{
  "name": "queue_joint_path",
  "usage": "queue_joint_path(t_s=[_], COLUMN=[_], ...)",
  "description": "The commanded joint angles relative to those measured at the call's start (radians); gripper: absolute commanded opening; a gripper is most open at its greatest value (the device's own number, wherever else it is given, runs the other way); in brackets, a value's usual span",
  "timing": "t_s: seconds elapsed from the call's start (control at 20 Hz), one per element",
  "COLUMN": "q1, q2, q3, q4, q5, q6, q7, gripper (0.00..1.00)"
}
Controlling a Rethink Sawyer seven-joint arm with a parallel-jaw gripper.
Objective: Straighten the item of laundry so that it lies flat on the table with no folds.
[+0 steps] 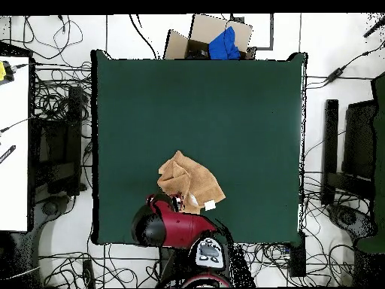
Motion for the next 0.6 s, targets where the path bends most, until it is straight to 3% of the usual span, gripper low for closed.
queue_joint_path(t_s=[0.05, 0.6], q1=[0.009, -0.030], q2=[0.037, 0.020], q3=[-0.027, -0.040], q4=[-0.073, -0.071], q5=[0.002, -0.025], q6=[-0.076, -0.103], q7=[0.177, 0.158], gripper=[1.00, 1.00])
